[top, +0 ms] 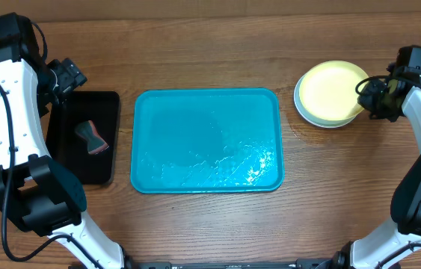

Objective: Clean dirty plates on tray and stack at the side
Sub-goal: 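Lower the yellow plate onto the plate stack and release it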

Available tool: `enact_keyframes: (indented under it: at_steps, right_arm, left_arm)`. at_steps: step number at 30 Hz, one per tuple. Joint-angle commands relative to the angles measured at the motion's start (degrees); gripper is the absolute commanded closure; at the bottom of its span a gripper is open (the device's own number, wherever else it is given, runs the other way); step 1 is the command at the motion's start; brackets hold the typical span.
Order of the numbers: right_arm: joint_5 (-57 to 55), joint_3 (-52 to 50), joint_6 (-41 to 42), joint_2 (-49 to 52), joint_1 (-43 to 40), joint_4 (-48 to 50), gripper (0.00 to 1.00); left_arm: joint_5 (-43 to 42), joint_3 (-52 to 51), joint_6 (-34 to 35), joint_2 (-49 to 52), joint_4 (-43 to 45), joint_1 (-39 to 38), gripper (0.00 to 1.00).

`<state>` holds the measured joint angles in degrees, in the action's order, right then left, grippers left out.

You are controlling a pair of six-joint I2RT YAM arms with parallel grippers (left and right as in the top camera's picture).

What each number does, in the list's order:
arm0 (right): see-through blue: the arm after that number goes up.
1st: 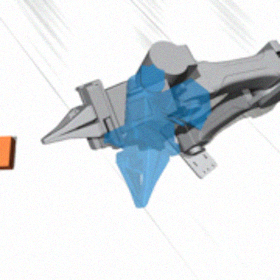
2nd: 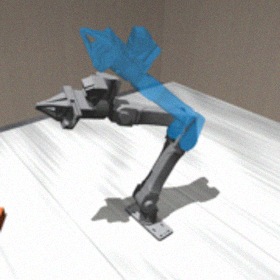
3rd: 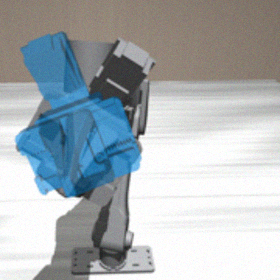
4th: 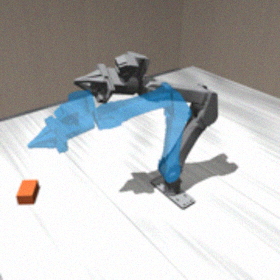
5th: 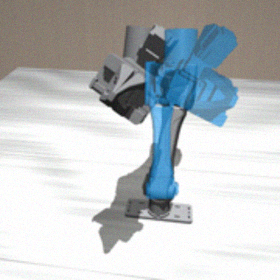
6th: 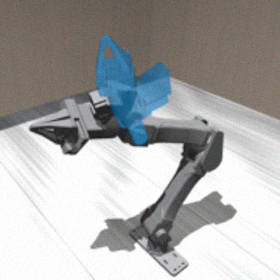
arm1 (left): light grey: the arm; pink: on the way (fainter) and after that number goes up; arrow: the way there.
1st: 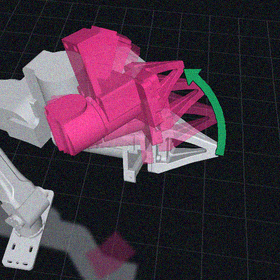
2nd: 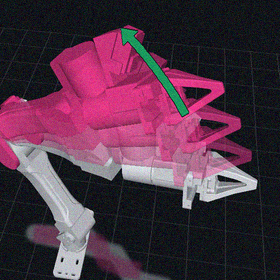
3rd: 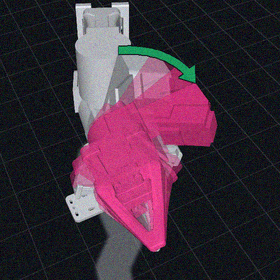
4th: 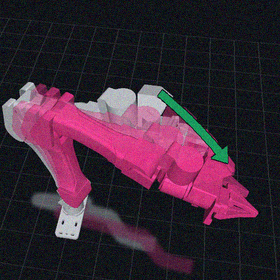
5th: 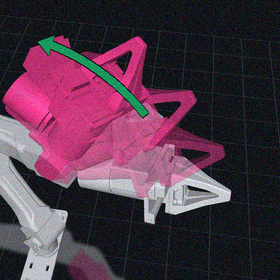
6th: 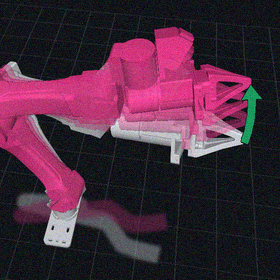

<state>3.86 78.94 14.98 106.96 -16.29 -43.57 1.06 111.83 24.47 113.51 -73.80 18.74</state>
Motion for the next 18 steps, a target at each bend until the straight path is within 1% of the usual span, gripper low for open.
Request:
enact_keyframes:
  at_steps: [1, 2, 3, 4, 6, 7, 9, 12, 16, 18]
  right_arm:
    - [0.81, -1.11, 1.57, -0.5, 0.11, 1.51, 0.69]
    - [1.05, -1.11, 1.57, -0.48, 0.2, 1.31, 0.54]
    - [1.55, -1.11, 1.55, -0.48, 0.2, 1.22, 0.36]
    - [2.78, -1.09, 1.49, -0.48, 0.2, 1.03, 0.27]
    - [5.46, -1.07, 1.14, -0.5, 0.2, -0.31, 0.12]
    - [7.34, -0.87, 1.16, -0.55, 0.2, -1.73, 0.11]
    - [9.88, -0.37, 1.16, -0.94, 0.2, -4.24, 0.11]
    - [10.88, -0.33, 1.14, -3.48, 0.2, -7.06, 0.13]
    - [10.82, -0.33, 0.96, -10.27, 0.26, -11.23, 0.17]
    - [10.78, -0.35, -0.63, -15.13, 0.83, -13.92, 0.19]
  left_arm:
    - [0.42, 0.7, -0.04, -0.37, -0.09, -0.07, 0.0]
    - [0.42, 0.7, -0.04, -0.37, -0.11, -0.07, 0.0]
    - [0.44, 0.7, -0.04, -0.37, -0.09, -0.07, 0.0]
    - [0.42, 0.7, -0.04, -0.37, -0.09, -0.07, 0.0]
    - [0.42, 0.7, -0.04, -0.37, -0.09, -0.07, 0.0]
    - [0.44, 0.7, -0.04, -0.37, -0.11, -0.07, 0.0]
    - [0.42, 0.7, -0.04, -0.37, -0.09, -0.07, 0.0]
    - [0.42, 0.7, -0.04, -0.37, -0.09, -0.07, 0.0]
    - [0.42, 0.7, -0.04, -0.37, -0.09, -0.07, 0.0]
    - [0.44, 0.7, -0.04, -0.37, -0.09, -0.07, 0.0]
